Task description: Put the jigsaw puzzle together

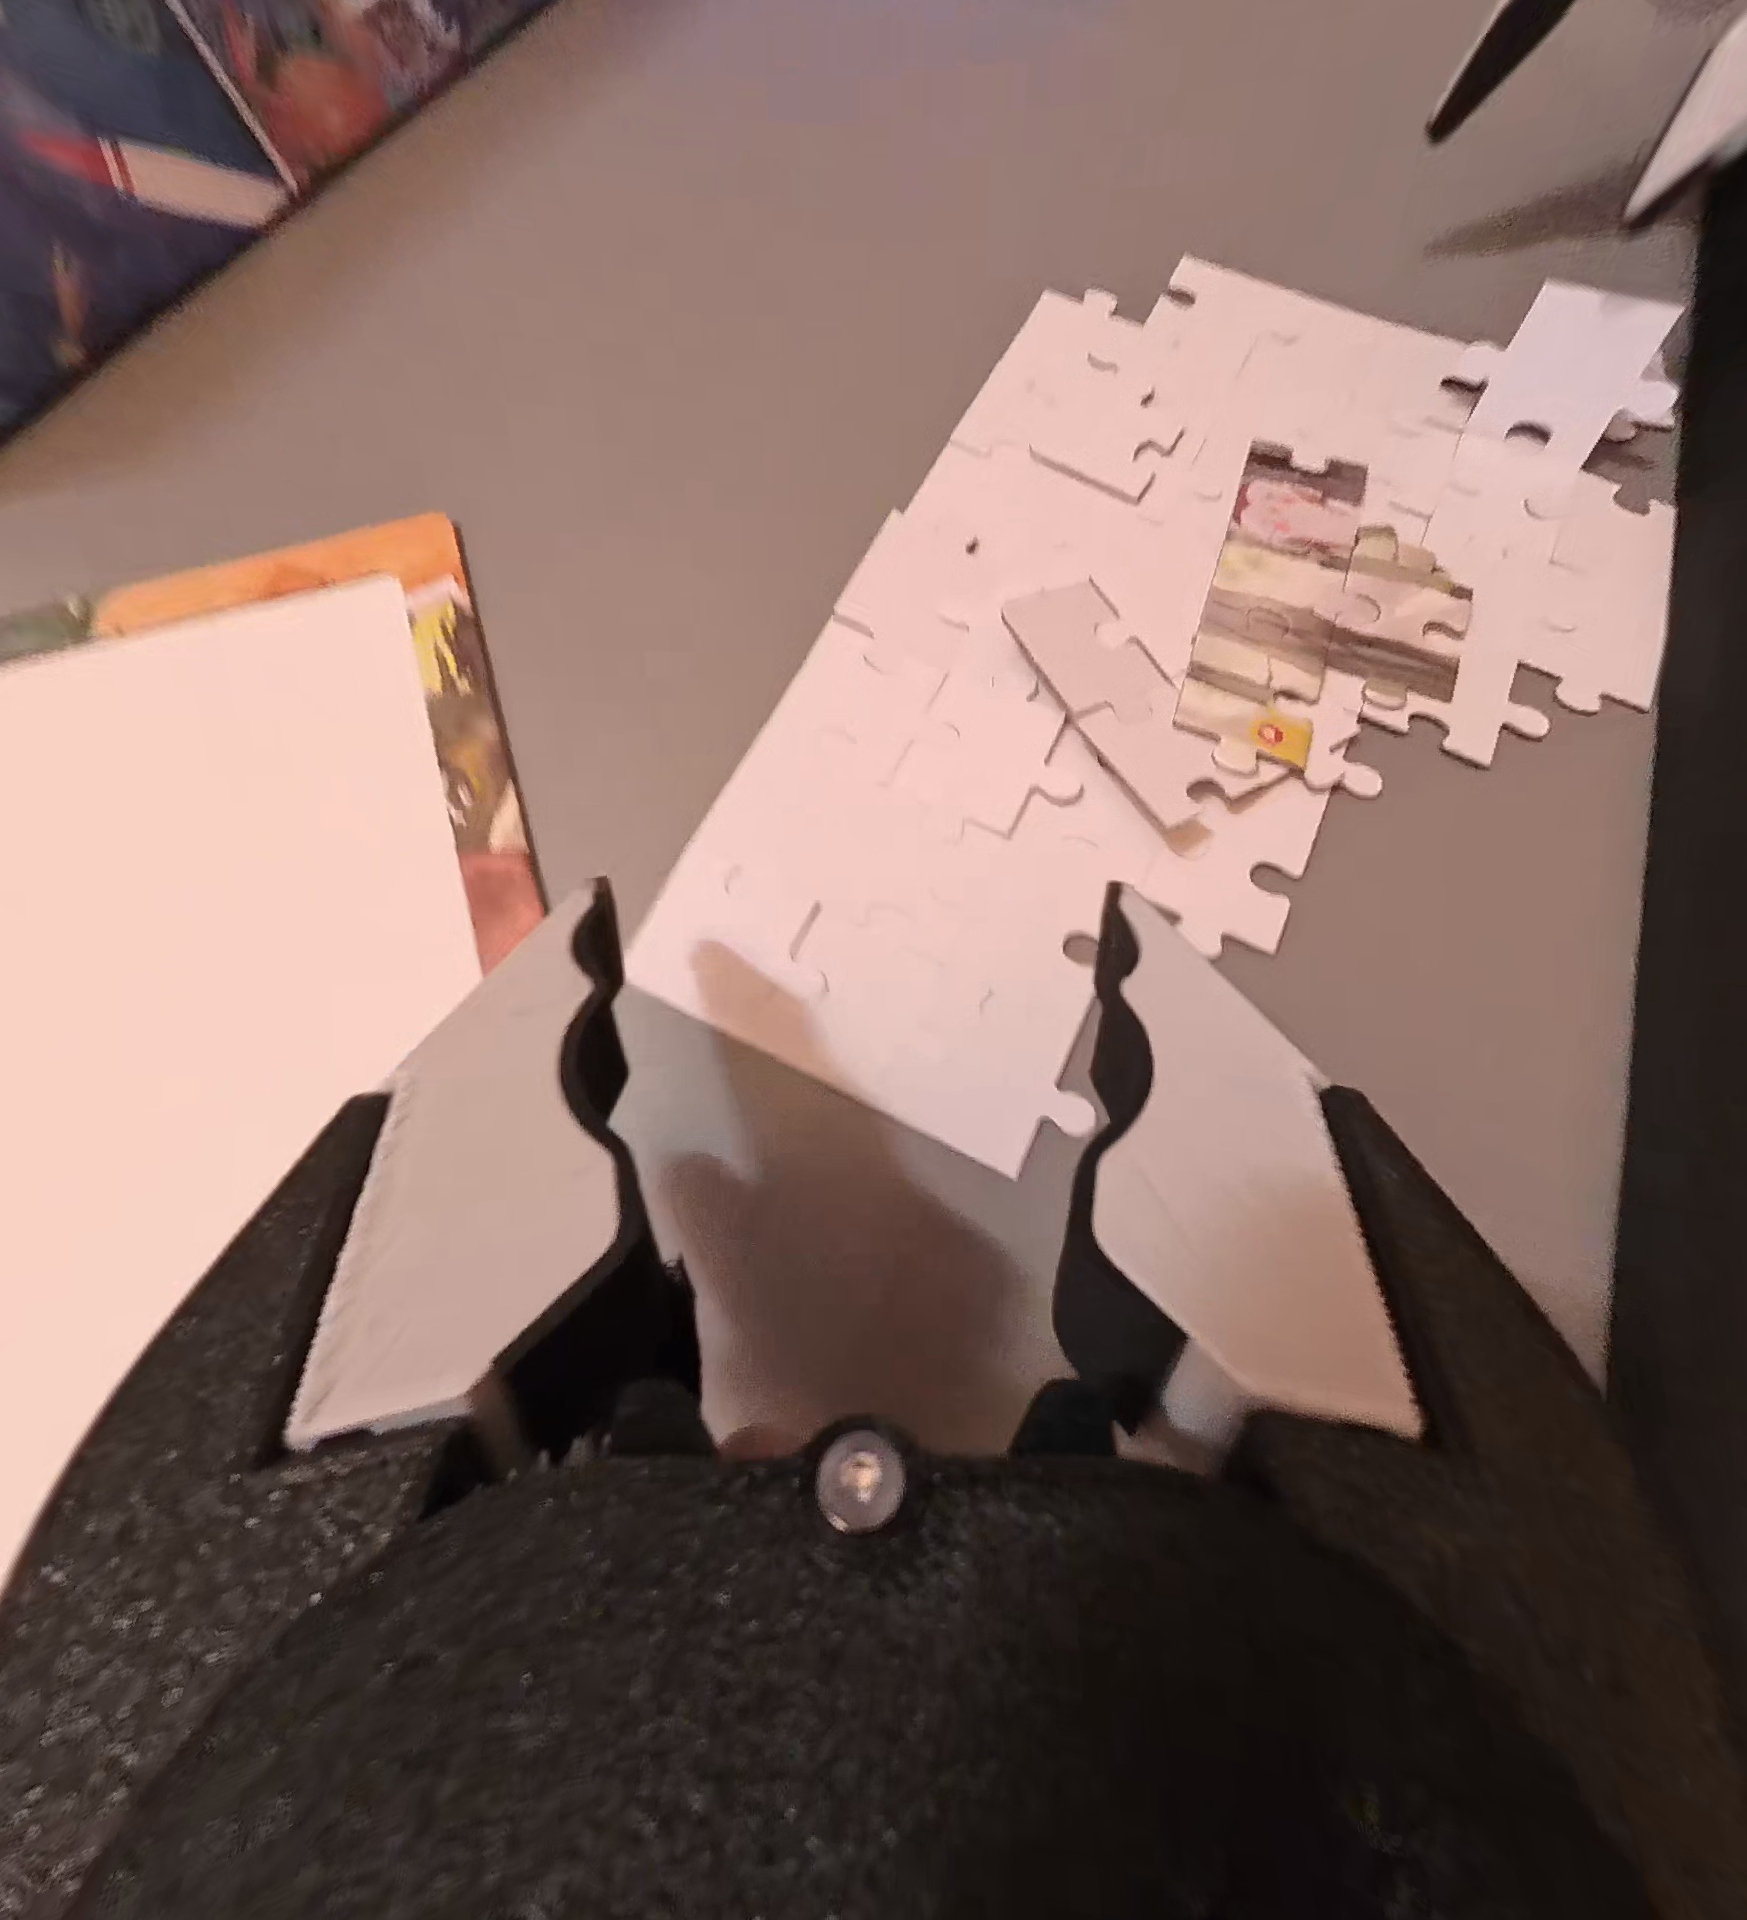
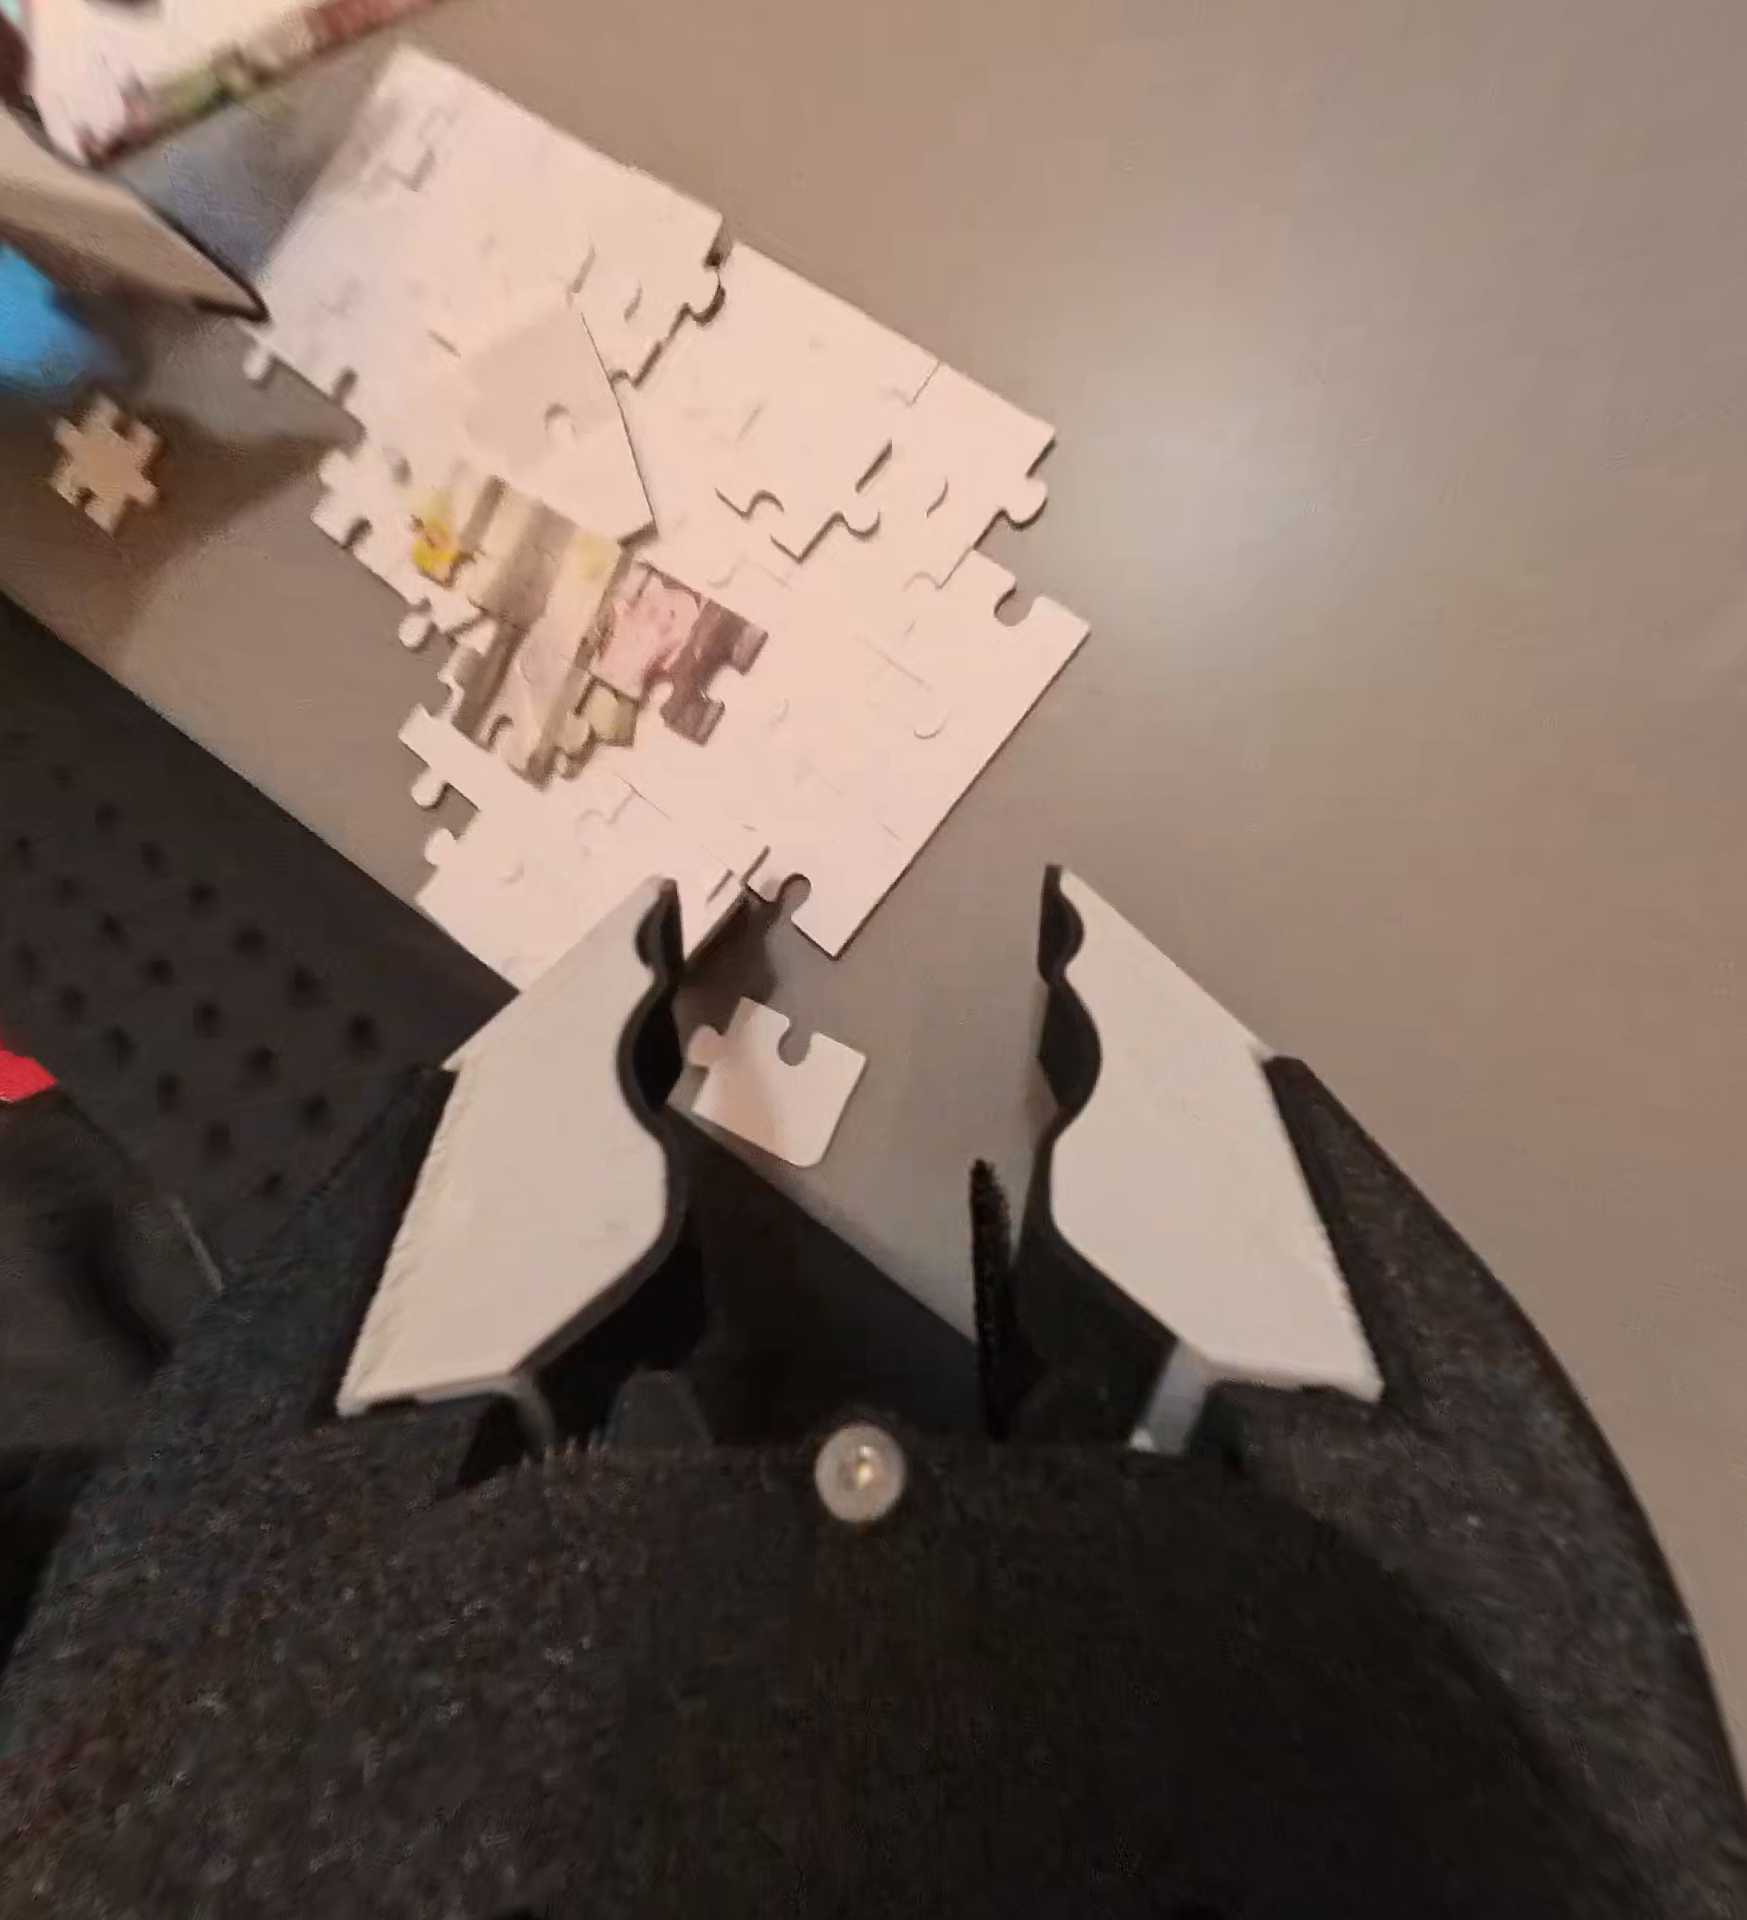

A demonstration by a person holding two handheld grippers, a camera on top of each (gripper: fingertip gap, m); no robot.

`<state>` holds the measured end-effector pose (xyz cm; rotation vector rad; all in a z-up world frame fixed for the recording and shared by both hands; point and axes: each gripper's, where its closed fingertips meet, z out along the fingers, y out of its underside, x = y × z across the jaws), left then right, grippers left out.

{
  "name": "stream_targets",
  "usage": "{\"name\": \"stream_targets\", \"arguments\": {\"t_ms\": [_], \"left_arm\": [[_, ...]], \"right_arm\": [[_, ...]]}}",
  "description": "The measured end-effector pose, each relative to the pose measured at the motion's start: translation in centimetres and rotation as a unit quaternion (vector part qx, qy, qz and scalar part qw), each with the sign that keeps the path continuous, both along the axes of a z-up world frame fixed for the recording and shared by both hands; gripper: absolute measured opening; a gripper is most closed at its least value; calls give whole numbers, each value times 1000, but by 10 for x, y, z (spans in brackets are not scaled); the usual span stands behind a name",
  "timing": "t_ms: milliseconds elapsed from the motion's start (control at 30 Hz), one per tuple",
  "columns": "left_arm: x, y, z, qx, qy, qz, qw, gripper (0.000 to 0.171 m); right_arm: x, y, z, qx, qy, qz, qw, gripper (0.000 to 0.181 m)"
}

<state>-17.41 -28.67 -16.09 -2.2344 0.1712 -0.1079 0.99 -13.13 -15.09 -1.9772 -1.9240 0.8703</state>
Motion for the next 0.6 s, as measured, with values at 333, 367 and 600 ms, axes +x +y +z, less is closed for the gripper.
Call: {"name": "stream_targets", "arguments": {"t_ms": [333,367,600], "left_arm": [[40,44,-22,-85,-18,-164,983,112],[41,43,-25,-81,15,-169,982,109],[49,35,-25,-67,22,-161,984,105]], "right_arm": [[-83,2,-32,63,67,102,990,102],[-90,2,-30,73,82,117,987,92],[-95,-22,-20,-65,61,166,982,91]]}}
